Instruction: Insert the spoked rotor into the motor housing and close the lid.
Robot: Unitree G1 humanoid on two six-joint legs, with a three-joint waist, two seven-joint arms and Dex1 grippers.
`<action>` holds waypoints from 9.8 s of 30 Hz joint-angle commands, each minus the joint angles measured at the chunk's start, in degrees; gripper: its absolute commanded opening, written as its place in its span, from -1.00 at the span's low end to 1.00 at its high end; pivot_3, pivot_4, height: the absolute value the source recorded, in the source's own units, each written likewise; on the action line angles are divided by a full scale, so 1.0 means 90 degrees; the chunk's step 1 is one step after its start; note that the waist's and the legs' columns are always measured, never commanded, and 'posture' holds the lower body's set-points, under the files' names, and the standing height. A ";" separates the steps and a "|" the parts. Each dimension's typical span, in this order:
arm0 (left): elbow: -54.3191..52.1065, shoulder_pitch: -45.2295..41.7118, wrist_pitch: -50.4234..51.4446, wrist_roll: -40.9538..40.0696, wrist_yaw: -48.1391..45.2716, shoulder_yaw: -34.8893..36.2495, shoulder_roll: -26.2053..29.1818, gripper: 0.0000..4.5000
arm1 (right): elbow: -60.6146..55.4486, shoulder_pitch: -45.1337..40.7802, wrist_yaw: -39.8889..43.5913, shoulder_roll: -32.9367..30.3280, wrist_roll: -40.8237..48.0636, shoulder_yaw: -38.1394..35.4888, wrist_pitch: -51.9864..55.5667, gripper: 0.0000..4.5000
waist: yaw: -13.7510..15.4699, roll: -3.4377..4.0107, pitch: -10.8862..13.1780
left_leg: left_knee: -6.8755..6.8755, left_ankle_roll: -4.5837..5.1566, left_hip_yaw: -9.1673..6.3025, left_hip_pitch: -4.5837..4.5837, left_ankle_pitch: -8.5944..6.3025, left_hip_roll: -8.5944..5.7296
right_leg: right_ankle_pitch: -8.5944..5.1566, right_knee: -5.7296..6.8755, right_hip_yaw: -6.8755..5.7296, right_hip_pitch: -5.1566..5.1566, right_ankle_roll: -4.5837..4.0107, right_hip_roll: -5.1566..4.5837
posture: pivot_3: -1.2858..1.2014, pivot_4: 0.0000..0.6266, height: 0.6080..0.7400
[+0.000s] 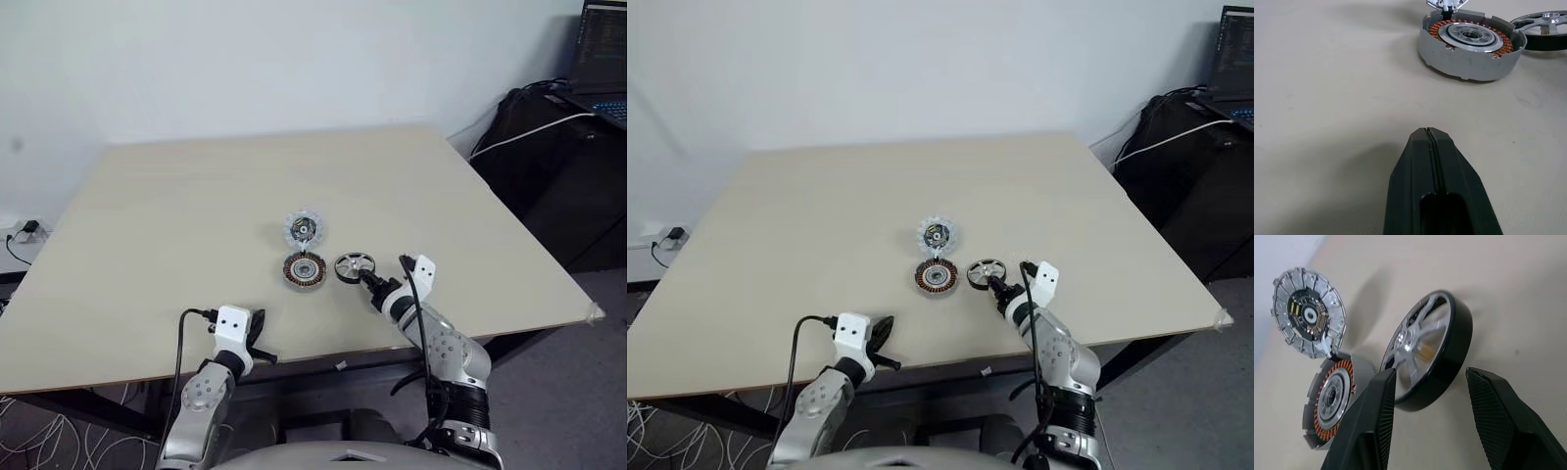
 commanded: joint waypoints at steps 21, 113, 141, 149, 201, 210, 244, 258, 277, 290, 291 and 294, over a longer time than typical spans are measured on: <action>-0.0203 -0.0138 -0.0042 -0.0034 0.0049 0.0022 -0.0015 -1.00 | -0.0509 0.0043 -0.0253 0.0234 0.0871 -0.0142 -0.0188 -0.78 | -0.0006 0.0008 -0.0003 | 0.0002 -0.0014 0.0000 0.0002 -0.0008 0.0000 | 0.0001 -0.0001 -0.0001 0.0005 0.0003 -0.0002 | 0.03 -1.00 1.00; -0.0422 0.0011 0.0129 -0.0089 0.0073 0.0091 0.0132 -1.00 | 0.1292 -0.0464 -0.0137 0.0701 0.3355 0.0827 0.0038 -0.22 | -0.0061 0.0033 0.0026 | -0.0009 0.0010 0.0000 -0.0006 0.0003 0.0002 | -0.0001 -0.0007 0.0000 -0.0006 -0.0001 0.0000 | 0.03 -1.00 1.00; -0.0352 -0.0051 0.0119 -0.0120 0.0030 0.0046 0.0084 -1.00 | -0.0261 -0.1154 0.0026 -0.0245 -0.0565 0.3630 -0.0843 -0.97 | -0.0069 0.0025 0.0027 | -0.0007 0.0008 0.0004 -0.0003 0.0004 0.0005 | -0.0001 -0.0002 0.0002 -0.0009 0.0000 0.0006 | 0.03 -1.00 1.00; -0.0396 -0.0011 0.0140 -0.0132 0.0075 0.0063 0.0051 -1.00 | 0.1411 -0.2539 -0.0273 0.0447 -0.0806 0.3109 -0.0068 -0.97 | -0.0056 0.0019 0.0024 | -0.0007 0.0005 -0.0003 -0.0002 0.0004 -0.0001 | 0.0026 -0.0001 0.0000 -0.0008 -0.0027 0.0002 | 0.03 -1.00 1.00; -0.0346 -0.0011 0.0097 -0.0215 0.0100 0.0003 0.0023 -1.00 | 0.1437 -0.1927 0.0713 -0.0421 -0.3060 0.4055 -0.2179 -0.97 | -0.0137 0.0021 0.0016 | -0.0014 -0.0004 -0.0005 0.0002 0.0018 -0.0001 | 0.0006 0.0006 -0.0002 -0.0011 -0.0006 0.0005 | 0.03 -1.00 1.00; -0.0413 0.0084 0.0056 -0.0198 0.0203 0.0032 -0.0015 -1.00 | 0.2904 -0.2537 0.0876 -0.0141 -0.3208 0.3823 -0.2403 -0.97 | -0.0132 0.0019 0.0016 | -0.0016 -0.0004 -0.0009 0.0002 0.0018 -0.0005 | 0.0043 0.0004 -0.0002 -0.0010 -0.0014 0.0005 | 0.03 -1.00 1.00; -0.0217 0.0071 -0.0122 -0.0259 0.0341 0.0033 -0.0302 -1.00 | 0.2544 -0.4553 0.6601 -0.2857 -0.5586 0.7098 -0.4150 0.14 | -0.0051 0.0015 0.0020 | -0.0002 -0.0003 -0.0008 0.0007 0.0018 -0.0008 | 0.0038 0.0003 -0.0008 0.0001 -0.0008 0.0003 | 0.03 -1.00 1.00; -0.0249 0.0144 -0.0206 -0.0254 0.0448 0.0011 -0.0342 -1.00 | 0.3942 -0.5008 0.6881 -0.2293 -0.6077 0.7020 -0.4623 0.14 | -0.0019 0.0015 0.0020 | -0.0004 -0.0013 -0.0010 0.0007 0.0013 -0.0009 | 0.0044 0.0005 -0.0010 -0.0001 -0.0015 0.0003 | 0.03 -1.00 1.00; -0.0217 0.0150 -0.0273 -0.0264 0.0506 0.0029 -0.0397 -1.00 | 0.5036 -0.5309 0.6709 -0.1843 -0.6455 0.6835 -0.4889 -0.41 | -0.0039 0.0018 0.0018 | -0.0005 -0.0017 -0.0010 0.0009 0.0015 -0.0010 | 0.0051 0.0013 -0.0009 -0.0005 -0.0023 0.0004 | 0.03 -1.00 1.00; -0.0188 0.0150 -0.0312 -0.0280 0.0519 0.0031 -0.0406 -1.00 | 0.4875 -0.4999 0.6206 -0.1754 -0.6111 0.6185 -0.4657 -0.97 | -0.0058 0.0019 0.0017 | -0.0003 -0.0033 -0.0011 0.0020 0.0023 -0.0009 | 0.0050 0.0030 -0.0009 0.0000 -0.0030 0.0007 | 0.03 -1.00 1.00; -0.0184 0.0145 -0.0310 -0.0283 0.0517 0.0028 -0.0409 -1.00 | 0.4724 -0.4915 0.6172 -0.1731 -0.5968 0.5992 -0.4448 -0.97 | -0.0057 0.0019 0.0017 | -0.0003 -0.0033 -0.0011 0.0022 0.0023 -0.0009 | 0.0050 0.0031 -0.0008 0.0001 -0.0030 0.0008 | 0.03 -1.00 1.00; -0.0164 0.0135 -0.0313 -0.0293 0.0512 0.0026 -0.0423 -1.00 | 0.3614 -0.4473 0.6382 -0.1864 -0.5536 0.5404 -0.3328 -0.97 | -0.0049 0.0019 0.0019 | -0.0002 -0.0029 -0.0010 0.0021 0.0025 -0.0008 | 0.0051 0.0037 -0.0005 -0.0003 -0.0030 0.0008 | 0.03 -1.00 1.00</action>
